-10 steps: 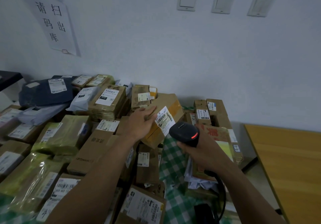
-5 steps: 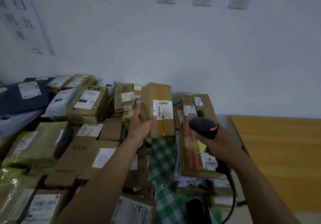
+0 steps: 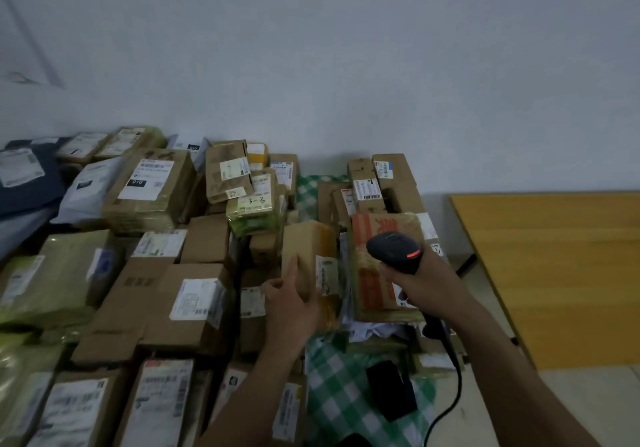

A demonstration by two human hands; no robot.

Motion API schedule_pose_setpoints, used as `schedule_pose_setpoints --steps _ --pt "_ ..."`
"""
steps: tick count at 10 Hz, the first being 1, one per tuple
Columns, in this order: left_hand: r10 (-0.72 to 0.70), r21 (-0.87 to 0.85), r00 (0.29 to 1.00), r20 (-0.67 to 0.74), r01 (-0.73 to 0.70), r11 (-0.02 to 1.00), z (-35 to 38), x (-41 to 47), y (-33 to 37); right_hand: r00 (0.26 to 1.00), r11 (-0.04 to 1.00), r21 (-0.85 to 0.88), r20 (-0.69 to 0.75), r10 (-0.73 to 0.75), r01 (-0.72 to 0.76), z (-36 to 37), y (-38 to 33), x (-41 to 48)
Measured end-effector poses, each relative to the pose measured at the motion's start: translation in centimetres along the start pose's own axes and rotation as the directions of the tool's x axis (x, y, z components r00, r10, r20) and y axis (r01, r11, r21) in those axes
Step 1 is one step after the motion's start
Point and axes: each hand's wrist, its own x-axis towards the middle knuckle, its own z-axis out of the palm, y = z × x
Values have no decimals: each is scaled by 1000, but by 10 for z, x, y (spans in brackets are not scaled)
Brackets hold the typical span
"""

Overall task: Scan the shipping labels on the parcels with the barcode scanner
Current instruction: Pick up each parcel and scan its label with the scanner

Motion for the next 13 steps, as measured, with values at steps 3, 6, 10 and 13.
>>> schedule_pose_setpoints --steps 3,6,10,13 --pt "-27 121 987 159 7 993 40 39 -23 1000 1000 -9 -7 21 -21 19 31 11" --pt "-191 -109 960 204 216 970 66 74 -37 999 998 -42 -25 43 -44 23 40 15" --pt "86 -253 874 477 43 966 107 133 -95 999 998 -50 -28 43 -44 22 35 13" --pt "94 268 913 398 -214 939 90 105 -74 1000 997 -73 -10 29 -29 23 35 15"
